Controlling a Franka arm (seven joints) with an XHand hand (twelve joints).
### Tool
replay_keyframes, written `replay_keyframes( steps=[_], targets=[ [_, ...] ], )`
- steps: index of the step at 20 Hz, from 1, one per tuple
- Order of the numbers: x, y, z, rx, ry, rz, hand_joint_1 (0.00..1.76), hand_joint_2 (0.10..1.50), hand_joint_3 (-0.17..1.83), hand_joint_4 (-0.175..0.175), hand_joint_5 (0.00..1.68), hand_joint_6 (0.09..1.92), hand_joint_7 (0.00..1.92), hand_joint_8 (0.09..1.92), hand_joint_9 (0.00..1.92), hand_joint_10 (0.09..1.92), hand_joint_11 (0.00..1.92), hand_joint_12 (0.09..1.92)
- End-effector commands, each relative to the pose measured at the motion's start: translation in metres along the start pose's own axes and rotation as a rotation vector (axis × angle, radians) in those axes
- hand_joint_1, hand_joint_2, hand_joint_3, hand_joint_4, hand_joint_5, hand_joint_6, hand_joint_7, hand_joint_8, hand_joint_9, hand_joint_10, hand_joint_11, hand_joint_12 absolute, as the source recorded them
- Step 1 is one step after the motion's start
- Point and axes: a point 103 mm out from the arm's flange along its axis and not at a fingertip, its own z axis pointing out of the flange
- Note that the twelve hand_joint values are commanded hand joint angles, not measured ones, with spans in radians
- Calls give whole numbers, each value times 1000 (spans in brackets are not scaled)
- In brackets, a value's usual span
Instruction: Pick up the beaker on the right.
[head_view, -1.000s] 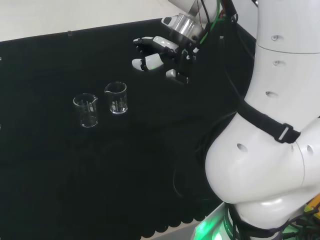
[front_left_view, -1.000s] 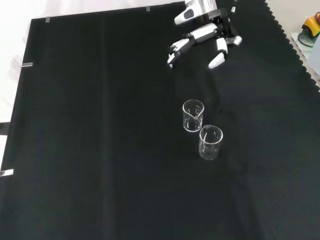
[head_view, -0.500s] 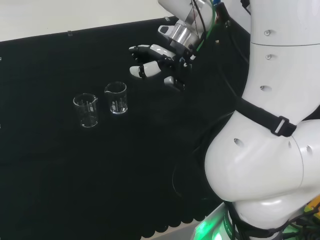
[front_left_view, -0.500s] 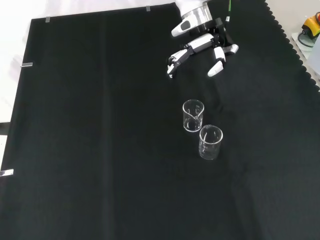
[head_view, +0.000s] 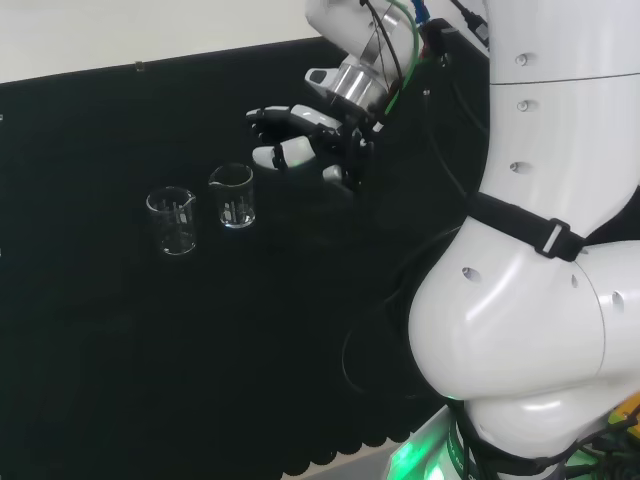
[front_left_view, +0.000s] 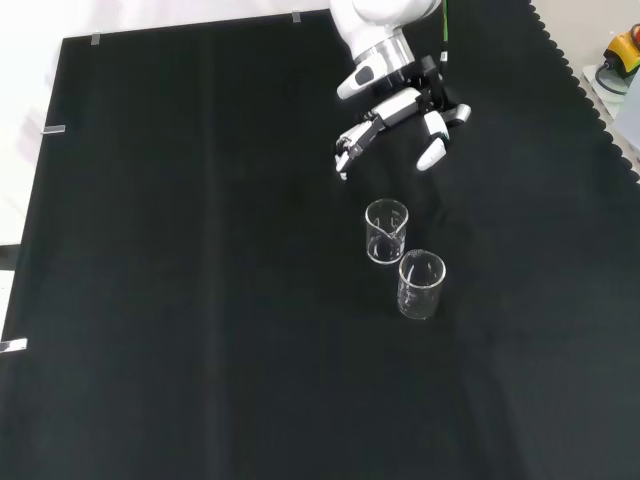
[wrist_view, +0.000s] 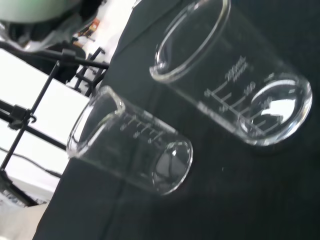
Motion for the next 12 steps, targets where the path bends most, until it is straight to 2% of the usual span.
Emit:
replay_keyframes(
  steps=[1,12],
  targets=[
    [-7,5,14,42,32,-27,851,346,1107,-57,266,87,194,633,306,659,0,1205],
    [-10,10,27,29,46,-52,880,334,1121,-35,390,87,282,649,345,654,0,1203]
  ],
)
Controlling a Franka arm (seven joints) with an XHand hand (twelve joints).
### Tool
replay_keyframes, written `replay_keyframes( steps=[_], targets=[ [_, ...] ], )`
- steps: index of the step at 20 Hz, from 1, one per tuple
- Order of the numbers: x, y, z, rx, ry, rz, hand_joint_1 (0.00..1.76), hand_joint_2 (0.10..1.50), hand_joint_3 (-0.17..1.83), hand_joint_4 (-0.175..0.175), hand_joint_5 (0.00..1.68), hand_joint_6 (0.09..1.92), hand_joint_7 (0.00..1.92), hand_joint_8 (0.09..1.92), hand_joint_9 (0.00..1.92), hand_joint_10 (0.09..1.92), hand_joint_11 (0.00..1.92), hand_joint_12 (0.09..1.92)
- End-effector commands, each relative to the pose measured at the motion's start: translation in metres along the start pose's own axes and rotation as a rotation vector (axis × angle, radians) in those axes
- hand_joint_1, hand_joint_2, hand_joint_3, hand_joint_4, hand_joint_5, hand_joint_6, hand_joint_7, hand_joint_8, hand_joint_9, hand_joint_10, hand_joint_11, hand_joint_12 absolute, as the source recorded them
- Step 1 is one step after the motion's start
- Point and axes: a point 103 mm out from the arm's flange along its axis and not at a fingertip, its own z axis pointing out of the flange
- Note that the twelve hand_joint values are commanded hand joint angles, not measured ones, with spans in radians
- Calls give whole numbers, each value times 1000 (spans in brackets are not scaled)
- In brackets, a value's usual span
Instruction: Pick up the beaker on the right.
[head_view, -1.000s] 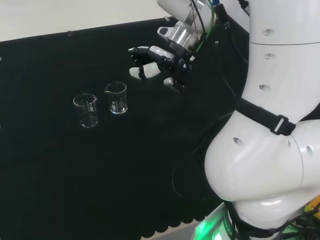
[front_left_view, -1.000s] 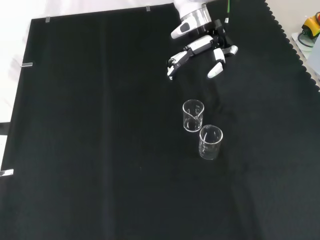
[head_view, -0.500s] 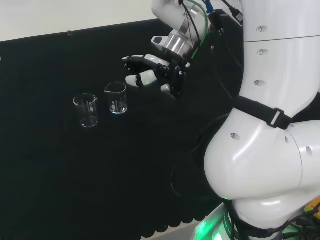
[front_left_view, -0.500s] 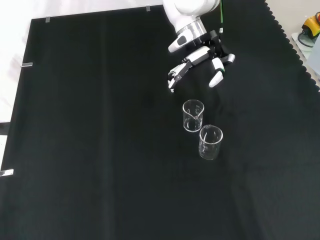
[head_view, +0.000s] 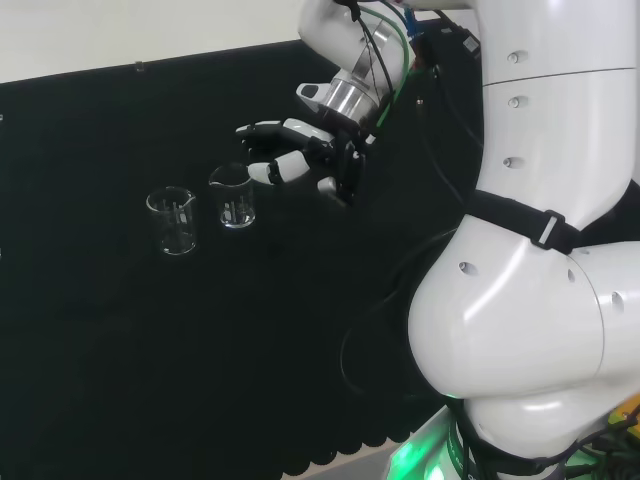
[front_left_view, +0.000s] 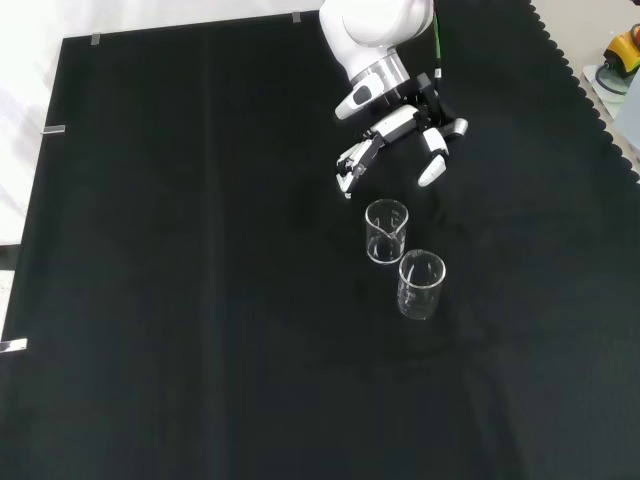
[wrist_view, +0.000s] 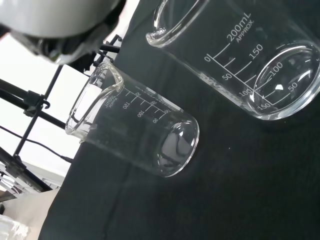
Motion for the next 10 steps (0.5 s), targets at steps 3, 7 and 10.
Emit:
replay_keyframes(
  steps=[3,7,10],
  targets=[
    [-2,5,10,3,13,-18,879,330,1117,-35,402,87,289,646,356,649,0,1210],
    [-4,7,15,-1,14,-24,866,326,1102,-36,410,87,296,643,365,641,0,1215],
    [-4,9,19,3,1,-34,838,327,1085,-39,420,87,306,641,372,631,0,1221]
  ],
)
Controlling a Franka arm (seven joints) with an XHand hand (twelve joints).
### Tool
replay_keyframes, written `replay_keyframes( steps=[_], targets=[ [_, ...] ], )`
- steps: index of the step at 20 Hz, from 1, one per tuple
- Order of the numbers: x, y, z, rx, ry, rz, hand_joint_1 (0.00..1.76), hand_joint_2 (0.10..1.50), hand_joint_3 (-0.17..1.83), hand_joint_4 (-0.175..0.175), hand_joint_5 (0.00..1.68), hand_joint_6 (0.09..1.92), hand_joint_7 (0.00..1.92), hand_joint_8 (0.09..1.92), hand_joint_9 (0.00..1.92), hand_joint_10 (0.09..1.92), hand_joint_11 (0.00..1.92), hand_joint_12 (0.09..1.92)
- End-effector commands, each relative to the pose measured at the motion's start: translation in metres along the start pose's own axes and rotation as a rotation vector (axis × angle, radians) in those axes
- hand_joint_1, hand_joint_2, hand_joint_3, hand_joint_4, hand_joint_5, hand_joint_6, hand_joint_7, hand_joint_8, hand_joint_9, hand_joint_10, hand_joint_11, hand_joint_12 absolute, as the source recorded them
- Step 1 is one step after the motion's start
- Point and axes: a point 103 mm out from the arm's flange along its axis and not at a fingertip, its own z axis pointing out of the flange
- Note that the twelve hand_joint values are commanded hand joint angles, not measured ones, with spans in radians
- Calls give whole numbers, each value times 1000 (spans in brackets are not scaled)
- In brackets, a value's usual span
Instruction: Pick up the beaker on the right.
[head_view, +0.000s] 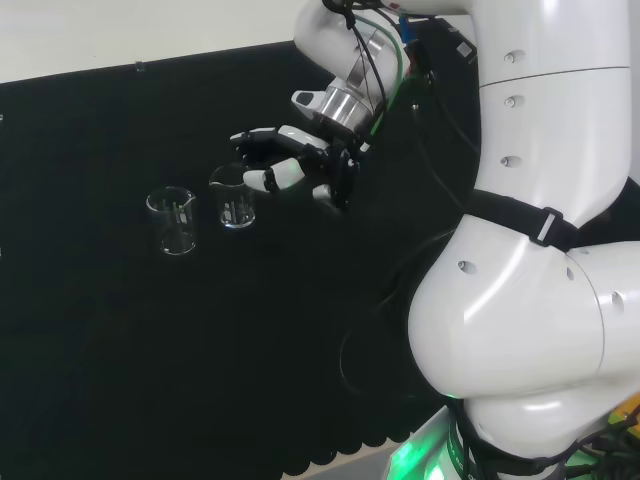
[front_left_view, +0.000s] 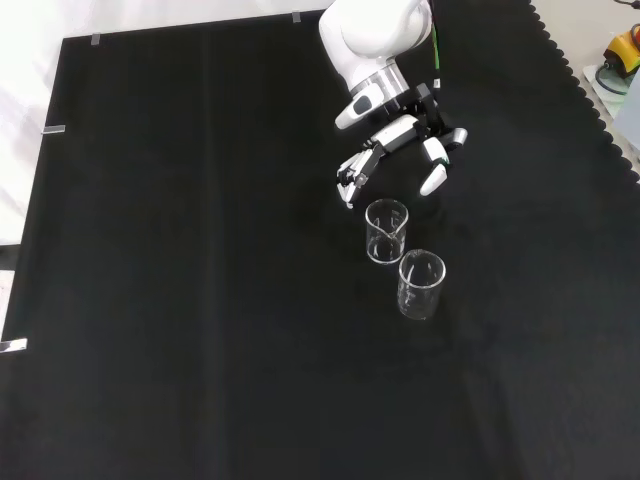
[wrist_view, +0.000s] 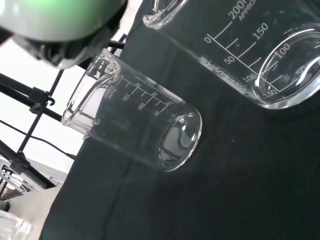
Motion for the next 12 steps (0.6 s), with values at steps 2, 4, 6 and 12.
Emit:
replay_keyframes(
  steps=[2,4,6,12],
  targets=[
    [0,4,8,1,-9,-17,832,327,1081,-39,423,87,310,641,374,629,0,1223],
    [0,4,8,0,-10,-19,831,328,1079,-40,423,87,311,641,375,628,0,1224],
    [-1,5,10,0,-11,-18,830,328,1077,-40,422,87,312,641,377,628,0,1226],
    [-4,7,14,3,-6,-21,830,330,1071,-42,419,87,313,641,380,627,0,1230]
  ],
)
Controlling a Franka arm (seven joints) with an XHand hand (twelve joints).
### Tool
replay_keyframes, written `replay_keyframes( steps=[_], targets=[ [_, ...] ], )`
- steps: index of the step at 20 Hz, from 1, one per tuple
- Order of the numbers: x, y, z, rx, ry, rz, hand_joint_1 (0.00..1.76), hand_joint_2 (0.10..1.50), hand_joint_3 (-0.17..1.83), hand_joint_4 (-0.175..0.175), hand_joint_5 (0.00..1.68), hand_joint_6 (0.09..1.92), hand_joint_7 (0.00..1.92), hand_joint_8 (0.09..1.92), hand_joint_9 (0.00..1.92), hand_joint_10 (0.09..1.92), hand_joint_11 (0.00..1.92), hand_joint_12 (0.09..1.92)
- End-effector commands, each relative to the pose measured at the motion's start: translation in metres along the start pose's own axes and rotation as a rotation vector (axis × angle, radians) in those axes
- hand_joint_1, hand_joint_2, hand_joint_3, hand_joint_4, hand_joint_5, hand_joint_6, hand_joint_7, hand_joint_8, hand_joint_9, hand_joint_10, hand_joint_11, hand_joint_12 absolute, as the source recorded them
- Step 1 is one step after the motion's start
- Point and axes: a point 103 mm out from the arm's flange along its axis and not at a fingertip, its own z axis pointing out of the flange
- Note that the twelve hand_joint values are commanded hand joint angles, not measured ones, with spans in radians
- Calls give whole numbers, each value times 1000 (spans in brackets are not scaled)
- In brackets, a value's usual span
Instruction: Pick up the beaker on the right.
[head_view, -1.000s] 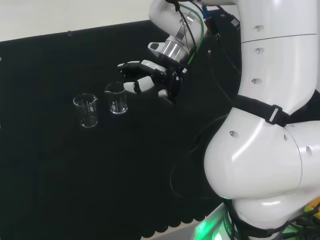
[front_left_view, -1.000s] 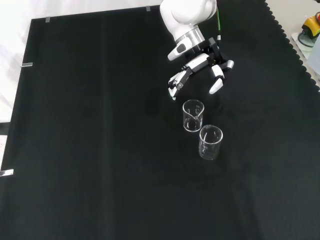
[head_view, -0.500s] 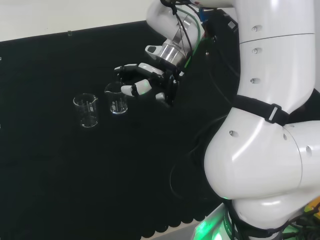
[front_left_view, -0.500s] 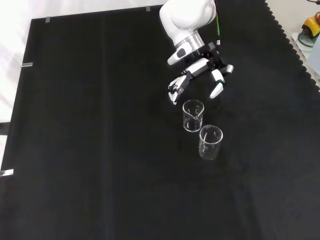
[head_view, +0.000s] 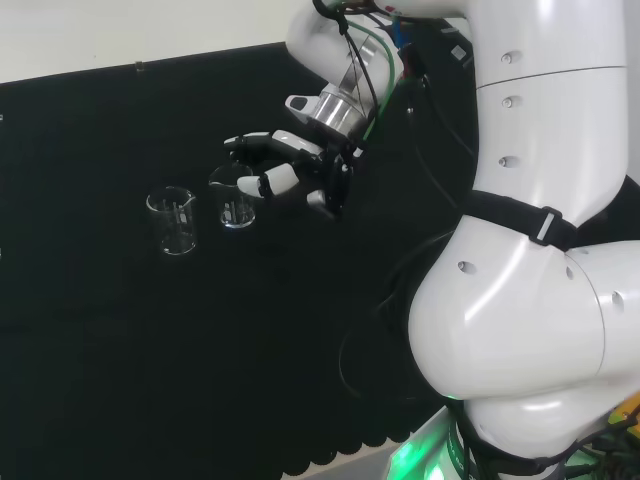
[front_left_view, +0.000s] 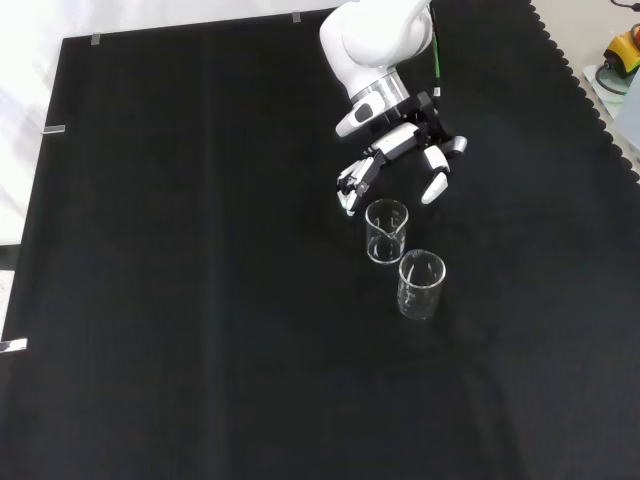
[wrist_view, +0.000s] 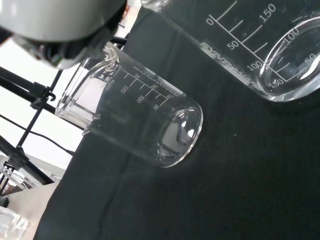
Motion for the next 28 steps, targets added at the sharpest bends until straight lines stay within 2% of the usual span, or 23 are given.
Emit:
replay_keyframes(
  steps=[1,17,28],
  targets=[
    [-3,3,4,2,3,-4,830,331,1071,-42,419,87,313,641,381,627,0,1230],
    [-14,14,19,-6,3,-23,840,335,1061,-42,414,87,321,642,384,622,0,1238],
    [-14,20,25,1,11,-66,856,336,1058,-40,439,87,342,646,402,624,0,1248]
  ],
)
